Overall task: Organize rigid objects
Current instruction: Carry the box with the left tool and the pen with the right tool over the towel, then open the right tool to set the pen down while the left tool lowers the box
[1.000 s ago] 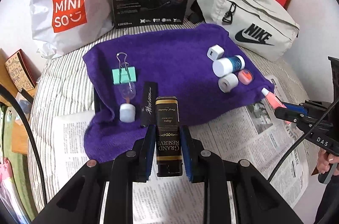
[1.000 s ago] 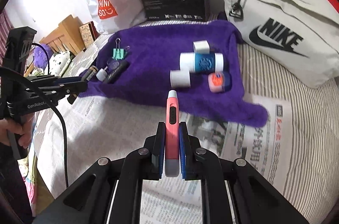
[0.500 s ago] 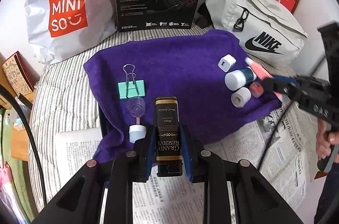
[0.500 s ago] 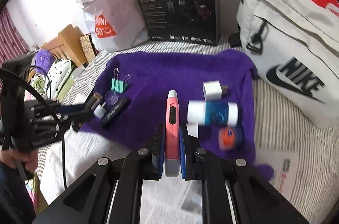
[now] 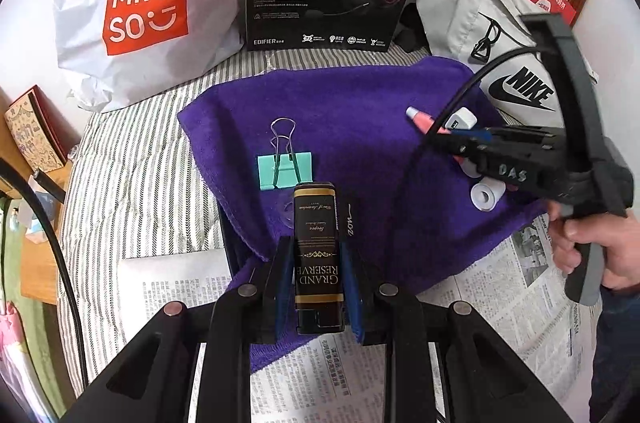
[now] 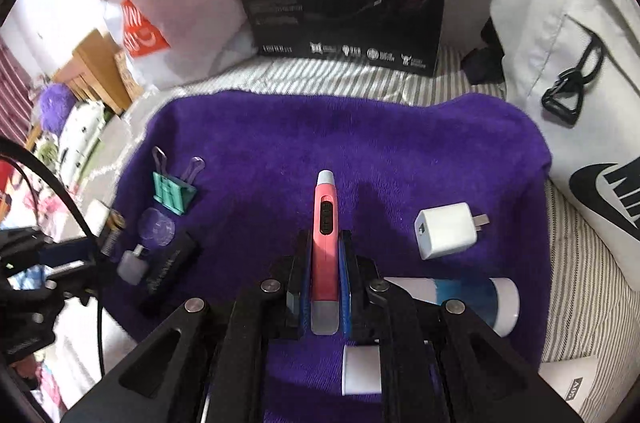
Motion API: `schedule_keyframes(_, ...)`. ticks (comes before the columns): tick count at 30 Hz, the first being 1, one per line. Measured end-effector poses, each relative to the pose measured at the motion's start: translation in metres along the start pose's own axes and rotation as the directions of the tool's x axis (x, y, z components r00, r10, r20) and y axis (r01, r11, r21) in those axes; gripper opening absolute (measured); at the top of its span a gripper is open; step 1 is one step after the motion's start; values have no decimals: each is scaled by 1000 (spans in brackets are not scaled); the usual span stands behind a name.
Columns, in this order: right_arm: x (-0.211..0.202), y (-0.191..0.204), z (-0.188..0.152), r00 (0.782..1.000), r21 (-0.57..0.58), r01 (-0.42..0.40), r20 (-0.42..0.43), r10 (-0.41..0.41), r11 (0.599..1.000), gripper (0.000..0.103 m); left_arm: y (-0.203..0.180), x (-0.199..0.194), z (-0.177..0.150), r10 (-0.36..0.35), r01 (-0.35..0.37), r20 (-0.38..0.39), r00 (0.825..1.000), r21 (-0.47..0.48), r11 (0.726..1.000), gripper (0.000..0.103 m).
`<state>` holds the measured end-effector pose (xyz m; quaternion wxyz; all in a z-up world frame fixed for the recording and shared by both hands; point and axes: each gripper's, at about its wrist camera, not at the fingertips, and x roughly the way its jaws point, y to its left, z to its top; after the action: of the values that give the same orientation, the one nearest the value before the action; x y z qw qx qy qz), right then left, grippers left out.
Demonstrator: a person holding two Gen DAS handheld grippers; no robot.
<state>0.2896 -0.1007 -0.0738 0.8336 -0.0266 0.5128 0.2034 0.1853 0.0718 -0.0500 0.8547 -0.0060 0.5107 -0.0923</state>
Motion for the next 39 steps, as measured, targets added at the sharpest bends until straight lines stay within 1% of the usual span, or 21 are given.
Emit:
schedule_keyframes(3,10,2,-1,1000,-15,18,-11,-19,1000,12,3,3,0,-9,9,1,1000,-6,1000,23)
schedule_keyframes(10,14,10,-2,998,-72,64,-1,-64,995,12,5,9,-1,-14,14,-10,1000,-3,1000,23)
schedule_keyframes(13,17,12,-4,999,-84,46,-19,-47,995,12,5,10,-1,-13,13,-12,1000,0,1000,23)
schedule_keyframes(20,17,15,-4,999,-98,52,-11,-53,994,12,2,10,0,-14,14,-12,1000,9,1000,23)
schedule_keyframes(24,17,14,-6,999,-102,33,-19,-35,994,16,0,9,0,-18,18,-10,1000,9,1000,23)
schedule_keyframes(27,11,13,-9,1000,-93,9,-13,-11,996,25,0,9,-1,-19,19,-11,1000,8,1000,23)
schedule_keyframes(29,5,13,-11,1000,-94,18,0,-18,995,36,0,9,-1,-19,19,-10,1000,9,1000,23)
schedule_keyframes(38,-29,7,-22,999,-112,24,32,-20,993,37,-5,14,3,-26,26,-16,1000,21,999,23)
schedule_keyframes(39,-34,6,-25,999,-113,15,34,-11,993,37,-7,16,5,-27,28,-18,999,24,999,23)
